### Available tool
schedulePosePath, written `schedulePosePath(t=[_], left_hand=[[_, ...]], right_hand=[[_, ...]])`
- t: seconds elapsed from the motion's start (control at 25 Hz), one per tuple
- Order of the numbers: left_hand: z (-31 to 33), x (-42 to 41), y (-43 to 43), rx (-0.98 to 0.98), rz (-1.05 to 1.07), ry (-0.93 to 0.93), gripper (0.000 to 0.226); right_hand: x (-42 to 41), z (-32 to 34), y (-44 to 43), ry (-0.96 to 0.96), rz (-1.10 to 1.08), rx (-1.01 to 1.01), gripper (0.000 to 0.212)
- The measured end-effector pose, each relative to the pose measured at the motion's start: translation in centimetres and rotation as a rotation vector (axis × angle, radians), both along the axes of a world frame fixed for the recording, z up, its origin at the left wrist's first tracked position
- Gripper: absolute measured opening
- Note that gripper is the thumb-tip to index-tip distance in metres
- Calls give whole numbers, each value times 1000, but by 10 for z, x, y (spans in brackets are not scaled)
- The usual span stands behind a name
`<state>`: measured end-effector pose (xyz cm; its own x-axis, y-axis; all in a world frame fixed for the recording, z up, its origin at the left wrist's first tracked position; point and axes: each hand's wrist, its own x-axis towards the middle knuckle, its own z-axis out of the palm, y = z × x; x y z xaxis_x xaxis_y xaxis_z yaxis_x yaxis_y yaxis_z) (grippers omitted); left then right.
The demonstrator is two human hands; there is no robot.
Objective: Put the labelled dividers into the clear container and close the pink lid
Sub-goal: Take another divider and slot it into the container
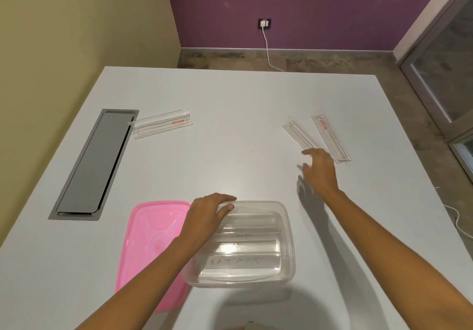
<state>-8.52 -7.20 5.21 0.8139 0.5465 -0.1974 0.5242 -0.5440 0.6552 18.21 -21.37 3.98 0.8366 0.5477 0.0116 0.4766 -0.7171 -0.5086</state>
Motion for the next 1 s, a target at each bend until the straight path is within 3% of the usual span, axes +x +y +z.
schedulePosePath(t=[0.12, 0.48, 0.76, 0.92, 1.0], left_hand=[[-3, 4, 2, -65, 43, -7, 23], [-7, 8, 0, -125, 129, -92, 22], [-5, 6, -4, -91, 131, -89, 23], [-3, 5, -5, -92, 125, -84, 24], [0, 4, -7, -84, 128, -87, 24]], right_hand=[[37, -15, 7, -15, -52, -112, 41], [63, -36, 12, -28, -91, -210, 35], [29, -42, -1, 198, -159, -55, 38], [3, -27, -15, 562, -281, 170, 32], [-13, -14, -21, 722, -257, 243, 48]])
